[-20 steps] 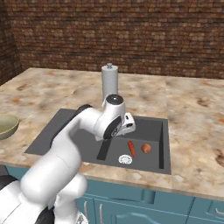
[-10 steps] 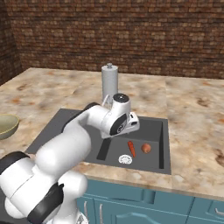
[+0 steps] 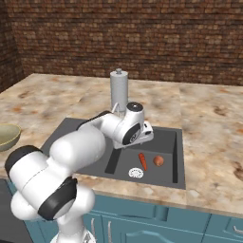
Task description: Remove the carrot and onion from the sink. Then move the bowl and cup from the counter to the sink for washing.
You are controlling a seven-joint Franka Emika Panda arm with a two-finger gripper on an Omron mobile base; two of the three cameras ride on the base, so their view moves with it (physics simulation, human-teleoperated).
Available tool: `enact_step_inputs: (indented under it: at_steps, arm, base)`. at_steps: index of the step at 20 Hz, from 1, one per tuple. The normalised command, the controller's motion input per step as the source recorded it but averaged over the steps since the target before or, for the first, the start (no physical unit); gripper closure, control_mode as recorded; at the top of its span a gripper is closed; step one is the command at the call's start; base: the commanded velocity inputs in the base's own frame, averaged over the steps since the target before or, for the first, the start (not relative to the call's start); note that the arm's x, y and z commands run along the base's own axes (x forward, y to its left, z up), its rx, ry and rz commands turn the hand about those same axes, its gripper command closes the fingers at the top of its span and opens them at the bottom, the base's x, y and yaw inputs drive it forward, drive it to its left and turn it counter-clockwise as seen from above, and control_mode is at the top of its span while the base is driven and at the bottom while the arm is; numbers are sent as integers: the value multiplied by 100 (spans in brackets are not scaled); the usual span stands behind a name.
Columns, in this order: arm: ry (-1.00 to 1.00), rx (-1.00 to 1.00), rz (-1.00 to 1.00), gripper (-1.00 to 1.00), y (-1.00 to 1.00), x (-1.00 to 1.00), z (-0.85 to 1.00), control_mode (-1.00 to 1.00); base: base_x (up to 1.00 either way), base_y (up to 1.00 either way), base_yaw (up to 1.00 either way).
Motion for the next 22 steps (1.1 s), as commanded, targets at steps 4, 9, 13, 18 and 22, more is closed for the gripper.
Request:
enact_step_inputs:
  at_steps: [4,9,13,18,22]
  arm:
    - [0,0,0,-100,-5,33,-17,-100]
    - [0,0,-1,-100,-7,33,-17,-100]
    - [0,0,-1,-100,-11,28,-16,-100]
    - [1,0,-4,-100,-9,24,-19,-100]
    - [0,0,-6,-100,-9,25,-19,-100]
  base:
    - [0,0,0]
    - [0,0,0]
    - [0,0,0]
    - [0,0,0]
    - [0,0,0]
